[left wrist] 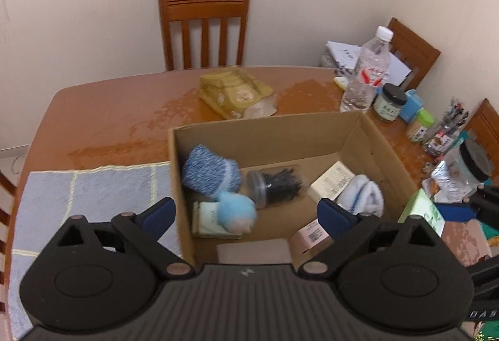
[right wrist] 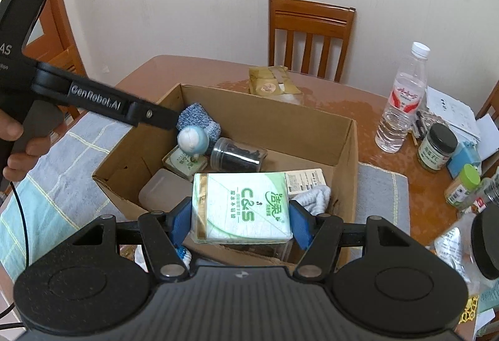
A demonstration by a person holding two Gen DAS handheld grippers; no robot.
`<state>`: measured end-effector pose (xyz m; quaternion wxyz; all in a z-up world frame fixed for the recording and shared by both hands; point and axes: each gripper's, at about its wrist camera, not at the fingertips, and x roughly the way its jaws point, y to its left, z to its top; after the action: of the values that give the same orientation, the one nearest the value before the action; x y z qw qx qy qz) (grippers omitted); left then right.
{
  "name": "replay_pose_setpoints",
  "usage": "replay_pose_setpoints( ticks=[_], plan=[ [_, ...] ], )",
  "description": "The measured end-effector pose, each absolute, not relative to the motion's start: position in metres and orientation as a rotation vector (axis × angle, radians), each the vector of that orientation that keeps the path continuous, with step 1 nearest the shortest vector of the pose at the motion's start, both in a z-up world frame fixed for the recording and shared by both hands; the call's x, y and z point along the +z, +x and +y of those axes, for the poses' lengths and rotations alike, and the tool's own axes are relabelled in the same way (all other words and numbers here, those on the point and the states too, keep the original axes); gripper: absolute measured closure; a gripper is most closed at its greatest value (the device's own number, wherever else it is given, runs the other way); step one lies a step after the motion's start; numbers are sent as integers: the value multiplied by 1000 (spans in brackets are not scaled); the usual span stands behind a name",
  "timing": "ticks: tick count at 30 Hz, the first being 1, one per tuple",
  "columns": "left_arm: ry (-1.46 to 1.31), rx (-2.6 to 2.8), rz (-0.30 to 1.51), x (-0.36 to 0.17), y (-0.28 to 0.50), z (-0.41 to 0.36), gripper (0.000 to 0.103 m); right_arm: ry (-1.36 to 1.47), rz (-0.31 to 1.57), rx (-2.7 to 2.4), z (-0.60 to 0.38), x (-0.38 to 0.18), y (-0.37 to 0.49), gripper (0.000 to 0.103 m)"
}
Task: Organize objects
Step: 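Carry the tissue pack and blue toy into the cardboard box and release, then move both tools back toward the capsule bottle and socks beside the box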
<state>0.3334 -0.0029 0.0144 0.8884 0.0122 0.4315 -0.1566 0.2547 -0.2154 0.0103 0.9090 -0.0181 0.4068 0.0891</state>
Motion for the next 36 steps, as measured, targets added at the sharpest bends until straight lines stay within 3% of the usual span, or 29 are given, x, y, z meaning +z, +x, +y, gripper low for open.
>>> replay_pose_setpoints(
  ticks=[11,12,15,16,36],
  plan=[
    [32,-269,872,25,317,27,3,-70,837,235,-194,15,282,34],
    [33,-264,868,26,315,29,3,-76,833,237,-191,16,285,31],
    [43,-252,865,24,309,34,3,-79,827,213,-186,18,292,2],
    [45,-249,869,23,308,35,3,-77,814,208,-185,20,292,0],
    [70,-207,873,-3,247,37,2,-96,837,138,-187,5,240,0]
  ],
)
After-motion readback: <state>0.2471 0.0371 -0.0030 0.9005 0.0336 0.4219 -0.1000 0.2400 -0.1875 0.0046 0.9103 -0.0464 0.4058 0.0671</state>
